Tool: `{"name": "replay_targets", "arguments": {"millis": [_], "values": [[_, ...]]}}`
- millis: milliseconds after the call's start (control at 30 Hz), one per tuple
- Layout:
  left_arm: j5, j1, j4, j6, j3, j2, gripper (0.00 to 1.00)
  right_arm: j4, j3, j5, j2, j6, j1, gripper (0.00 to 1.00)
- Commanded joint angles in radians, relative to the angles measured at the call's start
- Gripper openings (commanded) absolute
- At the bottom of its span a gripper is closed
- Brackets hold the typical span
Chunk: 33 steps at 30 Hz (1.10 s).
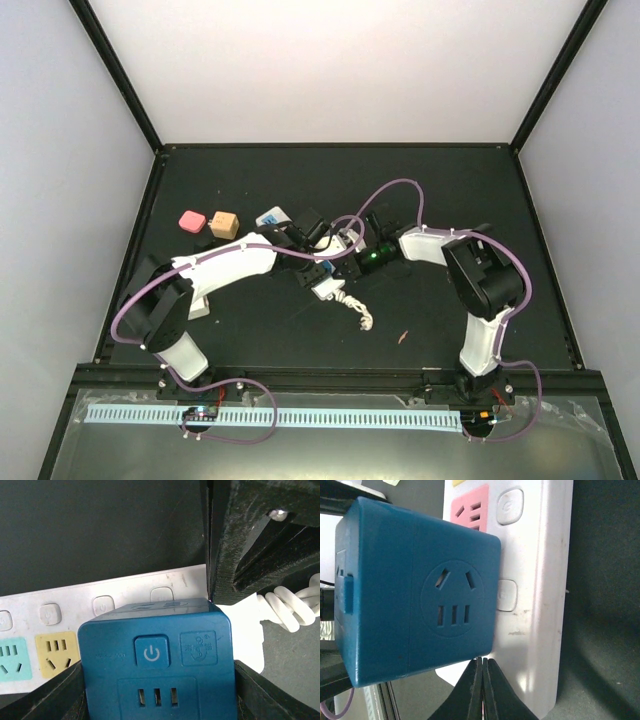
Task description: Pull the plug off the socket
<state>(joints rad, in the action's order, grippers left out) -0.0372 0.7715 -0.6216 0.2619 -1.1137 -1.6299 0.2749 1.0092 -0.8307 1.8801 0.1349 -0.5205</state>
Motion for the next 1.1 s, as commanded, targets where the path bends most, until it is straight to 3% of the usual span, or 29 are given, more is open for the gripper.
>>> {"name": "replay_targets", "arguments": {"millis": [0, 567, 1067], "values": [[0.002, 0.002, -0.028, 0.021, -0.072, 0.036, 0.35, 0.050, 0.008, 0.110, 0.058, -0.025, 0.001, 0.06], [0.040, -0.018, -0.020, -0.004, -0.073, 0.071, 0.36, 0.078, 0.019, 0.176, 0.057, -0.060, -0.013, 0.05], [0.025, -0.055, 0.031, -0.027, -0.025, 0.002, 0.35, 0.027, -0.034, 0.039, -0.012, -0.035, -0.086, 0.05]]}}
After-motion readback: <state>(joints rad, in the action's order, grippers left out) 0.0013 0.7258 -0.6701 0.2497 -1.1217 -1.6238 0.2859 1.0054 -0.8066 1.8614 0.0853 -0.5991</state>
